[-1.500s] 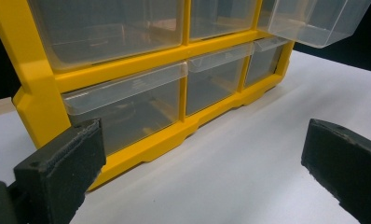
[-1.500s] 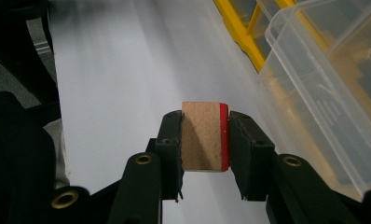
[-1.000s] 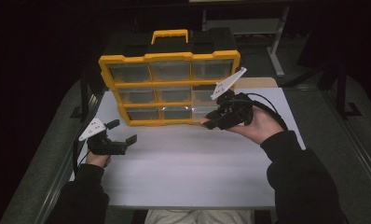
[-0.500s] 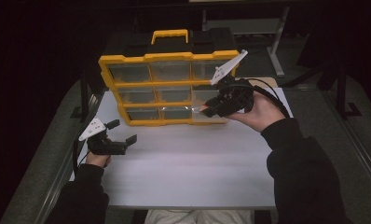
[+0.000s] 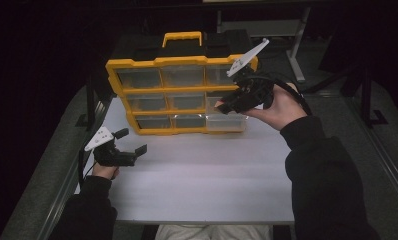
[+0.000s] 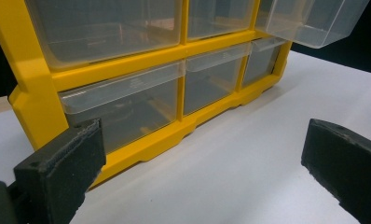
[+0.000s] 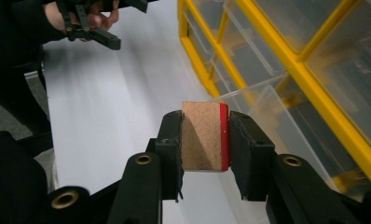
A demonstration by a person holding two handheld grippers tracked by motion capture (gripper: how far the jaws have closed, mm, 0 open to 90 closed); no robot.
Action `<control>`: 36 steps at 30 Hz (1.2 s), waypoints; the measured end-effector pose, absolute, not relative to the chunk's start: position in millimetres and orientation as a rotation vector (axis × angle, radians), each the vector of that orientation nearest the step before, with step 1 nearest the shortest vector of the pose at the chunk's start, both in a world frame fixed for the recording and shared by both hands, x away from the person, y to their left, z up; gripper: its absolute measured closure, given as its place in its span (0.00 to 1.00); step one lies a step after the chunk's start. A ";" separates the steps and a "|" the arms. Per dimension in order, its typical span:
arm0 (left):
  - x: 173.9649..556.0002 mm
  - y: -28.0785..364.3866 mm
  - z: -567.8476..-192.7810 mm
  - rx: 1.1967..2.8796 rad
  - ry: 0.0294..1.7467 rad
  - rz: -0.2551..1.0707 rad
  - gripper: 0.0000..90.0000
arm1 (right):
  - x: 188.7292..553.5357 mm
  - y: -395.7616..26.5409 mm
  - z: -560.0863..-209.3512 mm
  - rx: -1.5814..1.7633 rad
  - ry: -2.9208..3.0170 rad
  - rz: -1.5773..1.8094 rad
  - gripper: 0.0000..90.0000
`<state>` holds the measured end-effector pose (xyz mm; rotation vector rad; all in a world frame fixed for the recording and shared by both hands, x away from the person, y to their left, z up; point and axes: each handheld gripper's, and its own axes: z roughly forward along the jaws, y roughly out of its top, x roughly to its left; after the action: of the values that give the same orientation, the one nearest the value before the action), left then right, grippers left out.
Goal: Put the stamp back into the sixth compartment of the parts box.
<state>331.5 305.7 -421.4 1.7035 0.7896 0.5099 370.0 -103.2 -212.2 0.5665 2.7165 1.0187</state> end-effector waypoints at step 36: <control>332.1 305.1 -422.5 1.711 0.785 0.505 0.00 | 415.7 -127.4 -235.5 0.742 2.670 1.009 0.72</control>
<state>332.1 305.1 -422.5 1.7108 0.7853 0.5053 415.7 -127.4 -235.5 0.7419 2.6704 1.0088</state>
